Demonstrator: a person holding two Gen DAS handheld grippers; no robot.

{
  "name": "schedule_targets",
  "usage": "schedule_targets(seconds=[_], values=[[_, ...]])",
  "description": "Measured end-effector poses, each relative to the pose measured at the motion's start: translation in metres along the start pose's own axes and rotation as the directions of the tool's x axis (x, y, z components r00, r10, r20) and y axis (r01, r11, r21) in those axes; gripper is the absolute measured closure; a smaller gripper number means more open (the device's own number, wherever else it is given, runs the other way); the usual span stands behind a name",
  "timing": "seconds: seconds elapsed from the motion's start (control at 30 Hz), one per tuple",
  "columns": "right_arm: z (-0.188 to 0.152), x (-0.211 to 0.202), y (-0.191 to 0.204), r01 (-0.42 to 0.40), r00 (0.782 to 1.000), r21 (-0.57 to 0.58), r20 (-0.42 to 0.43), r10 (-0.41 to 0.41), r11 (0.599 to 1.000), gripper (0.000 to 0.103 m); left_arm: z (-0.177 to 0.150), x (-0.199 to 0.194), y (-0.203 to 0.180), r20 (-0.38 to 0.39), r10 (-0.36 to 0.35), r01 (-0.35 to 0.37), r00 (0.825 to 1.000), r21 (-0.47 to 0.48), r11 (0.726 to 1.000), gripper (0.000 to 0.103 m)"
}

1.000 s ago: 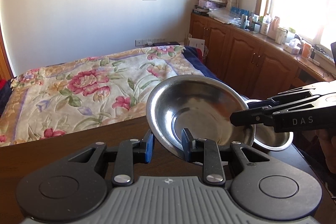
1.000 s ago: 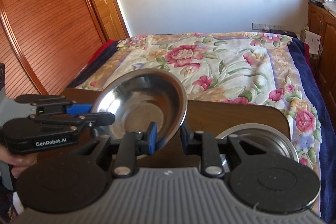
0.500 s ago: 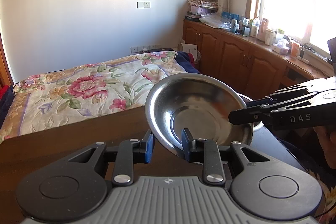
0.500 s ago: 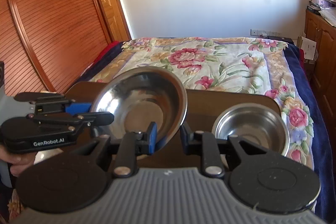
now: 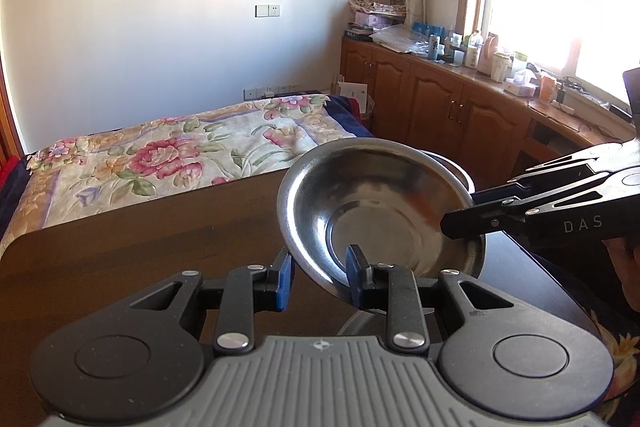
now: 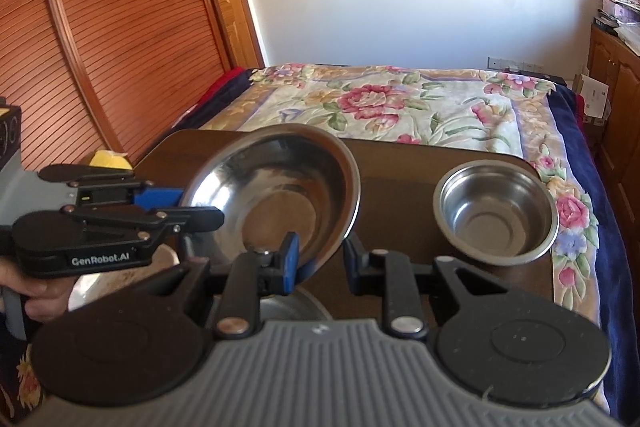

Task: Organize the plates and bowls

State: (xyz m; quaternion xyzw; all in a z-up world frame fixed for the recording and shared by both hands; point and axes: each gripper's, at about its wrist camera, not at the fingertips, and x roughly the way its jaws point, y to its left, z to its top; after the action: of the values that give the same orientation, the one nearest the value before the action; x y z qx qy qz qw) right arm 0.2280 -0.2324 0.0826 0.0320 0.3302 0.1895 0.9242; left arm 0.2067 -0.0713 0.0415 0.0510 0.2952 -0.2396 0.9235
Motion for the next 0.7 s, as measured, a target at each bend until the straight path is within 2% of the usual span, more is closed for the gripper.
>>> schedule_targets(seconds=[0.7], values=[[-0.06,-0.022,0.015,-0.047,0.998,0.019,-0.049,0.048,0.999,0.076,-0.057,-0.03,-0.024,-0.038,-0.046,0.047,0.998,0.006,0.999,0.073]])
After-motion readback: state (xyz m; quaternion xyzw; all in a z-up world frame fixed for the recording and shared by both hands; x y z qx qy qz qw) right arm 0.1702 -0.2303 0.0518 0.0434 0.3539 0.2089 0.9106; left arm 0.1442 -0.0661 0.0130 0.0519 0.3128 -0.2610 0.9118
